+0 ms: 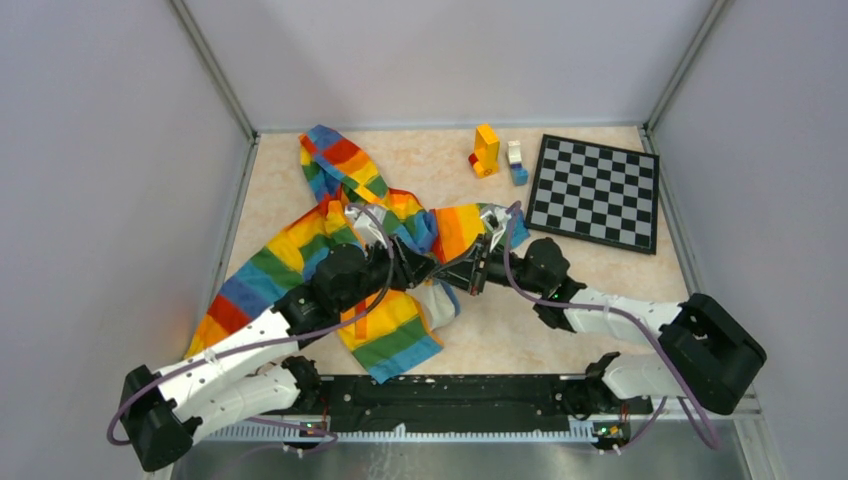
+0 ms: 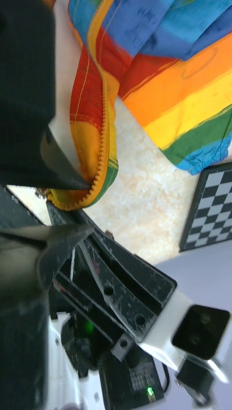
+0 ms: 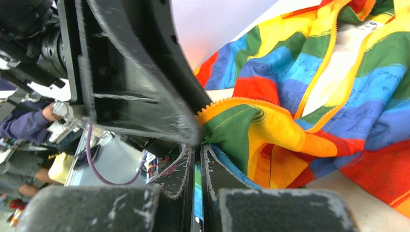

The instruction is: Zip up the jacket

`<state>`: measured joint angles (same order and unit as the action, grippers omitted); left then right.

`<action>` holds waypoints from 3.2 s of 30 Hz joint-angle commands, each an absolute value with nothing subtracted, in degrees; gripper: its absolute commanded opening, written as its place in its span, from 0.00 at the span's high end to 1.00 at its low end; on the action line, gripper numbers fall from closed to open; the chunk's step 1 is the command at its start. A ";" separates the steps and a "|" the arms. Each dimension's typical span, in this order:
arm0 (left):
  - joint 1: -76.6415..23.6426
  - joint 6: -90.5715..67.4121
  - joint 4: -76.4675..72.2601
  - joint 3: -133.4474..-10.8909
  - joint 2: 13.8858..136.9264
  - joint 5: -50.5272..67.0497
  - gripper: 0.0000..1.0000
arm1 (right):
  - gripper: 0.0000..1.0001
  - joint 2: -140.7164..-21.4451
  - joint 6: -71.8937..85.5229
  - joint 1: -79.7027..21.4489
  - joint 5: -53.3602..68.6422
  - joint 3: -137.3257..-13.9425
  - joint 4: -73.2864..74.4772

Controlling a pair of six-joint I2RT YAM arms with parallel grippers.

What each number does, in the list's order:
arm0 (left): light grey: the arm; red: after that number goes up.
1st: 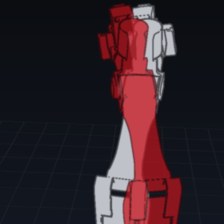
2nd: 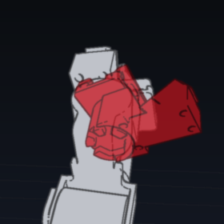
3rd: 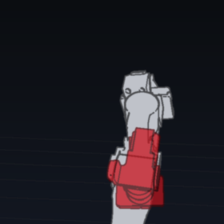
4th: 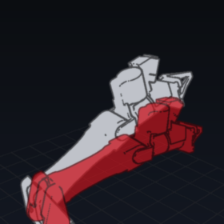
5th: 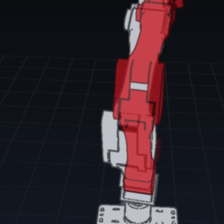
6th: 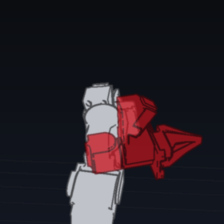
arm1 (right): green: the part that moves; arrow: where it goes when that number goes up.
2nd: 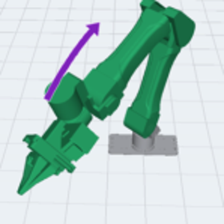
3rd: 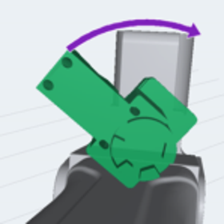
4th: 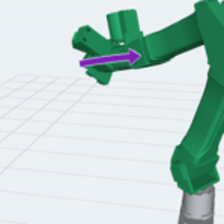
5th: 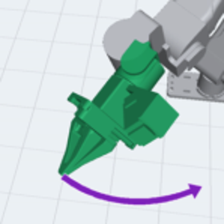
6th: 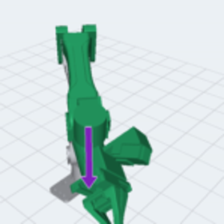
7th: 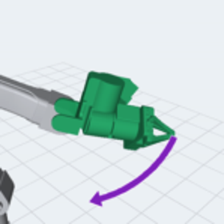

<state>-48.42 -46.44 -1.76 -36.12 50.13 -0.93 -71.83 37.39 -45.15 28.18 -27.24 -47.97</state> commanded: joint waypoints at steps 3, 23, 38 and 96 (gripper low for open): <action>-48.43 -48.03 -1.27 -34.96 44.83 -0.29 0.32 | 1.00 -75.23 33.72 -41.17 40.50 -26.22 -59.11; -50.49 -75.94 17.24 -21.85 36.27 19.72 0.56 | 1.00 -69.96 23.55 -36.92 33.17 -25.36 -45.37; -68.49 -97.40 15.26 -29.22 65.03 -9.87 0.49 | 1.00 -64.49 25.35 -35.95 30.22 -20.91 -47.43; -69.26 -36.54 6.88 -19.94 27.83 -13.53 1.00 | 1.00 -71.91 25.67 -36.55 53.66 -21.38 -57.00</action>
<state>-69.10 -43.99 4.12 -19.46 32.51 -13.93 -70.67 27.55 -36.58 47.92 -20.03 -49.04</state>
